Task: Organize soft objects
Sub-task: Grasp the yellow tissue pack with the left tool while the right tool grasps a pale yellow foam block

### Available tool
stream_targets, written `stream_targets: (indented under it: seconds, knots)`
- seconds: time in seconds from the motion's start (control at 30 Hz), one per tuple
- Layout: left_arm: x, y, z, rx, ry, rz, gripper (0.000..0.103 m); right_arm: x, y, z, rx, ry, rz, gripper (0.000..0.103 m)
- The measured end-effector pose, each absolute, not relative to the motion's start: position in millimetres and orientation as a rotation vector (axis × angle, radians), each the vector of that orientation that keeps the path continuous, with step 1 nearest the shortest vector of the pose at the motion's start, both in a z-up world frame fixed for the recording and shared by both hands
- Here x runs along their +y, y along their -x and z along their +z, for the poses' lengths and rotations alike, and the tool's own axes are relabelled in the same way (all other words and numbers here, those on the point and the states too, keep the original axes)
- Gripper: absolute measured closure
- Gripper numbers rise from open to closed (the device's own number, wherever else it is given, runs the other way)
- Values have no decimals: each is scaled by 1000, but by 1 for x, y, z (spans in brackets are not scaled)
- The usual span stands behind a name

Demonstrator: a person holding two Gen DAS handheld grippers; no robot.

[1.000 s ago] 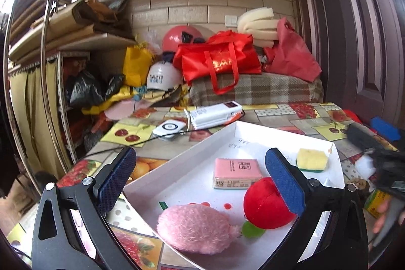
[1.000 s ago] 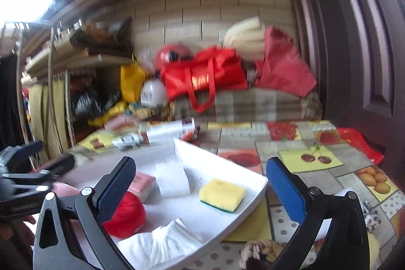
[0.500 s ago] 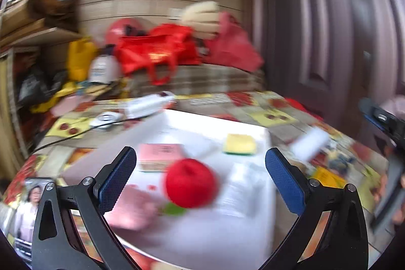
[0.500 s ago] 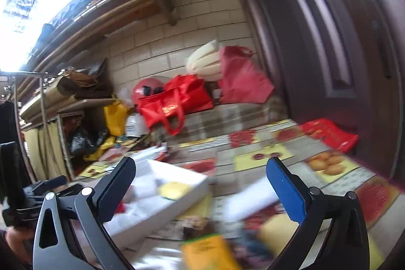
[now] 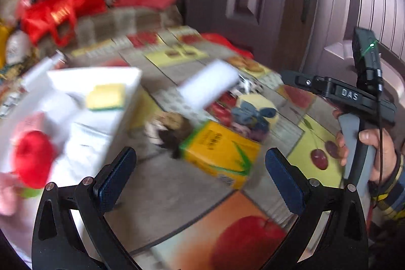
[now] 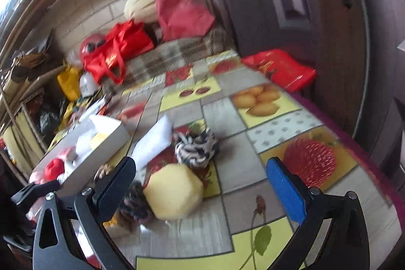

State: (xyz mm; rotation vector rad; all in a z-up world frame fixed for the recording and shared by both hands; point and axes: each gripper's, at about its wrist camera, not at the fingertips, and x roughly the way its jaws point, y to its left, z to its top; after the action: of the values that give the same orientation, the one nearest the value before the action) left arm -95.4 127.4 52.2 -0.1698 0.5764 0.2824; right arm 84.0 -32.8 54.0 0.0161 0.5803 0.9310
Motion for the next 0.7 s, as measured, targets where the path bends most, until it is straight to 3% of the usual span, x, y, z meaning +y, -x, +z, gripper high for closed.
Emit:
stream_targets:
  seconds: [0.13, 0.23, 0.3, 0.43, 0.57, 0.63, 0.7]
  knots:
    - [124, 61, 41, 670, 244, 222, 0, -21, -84, 51, 612, 38, 945, 1]
    - [122, 44, 34, 723, 274, 264, 1, 1, -94, 37, 735, 122, 935, 13]
    - [122, 35, 31, 730, 294, 286, 1, 10, -104, 28, 812, 115, 952, 16]
    - [117, 17, 24, 788, 273, 331, 14, 18, -102, 28, 812, 107, 996, 16]
    - [117, 19, 21, 805, 253, 340, 17, 29, -93, 25, 820, 196, 1015, 18]
    - [115, 24, 21, 812, 227, 321, 18, 32, -90, 24, 822, 231, 1019, 37]
    - [116, 31, 20, 817, 224, 308, 18, 31, -85, 24, 806, 266, 1025, 43]
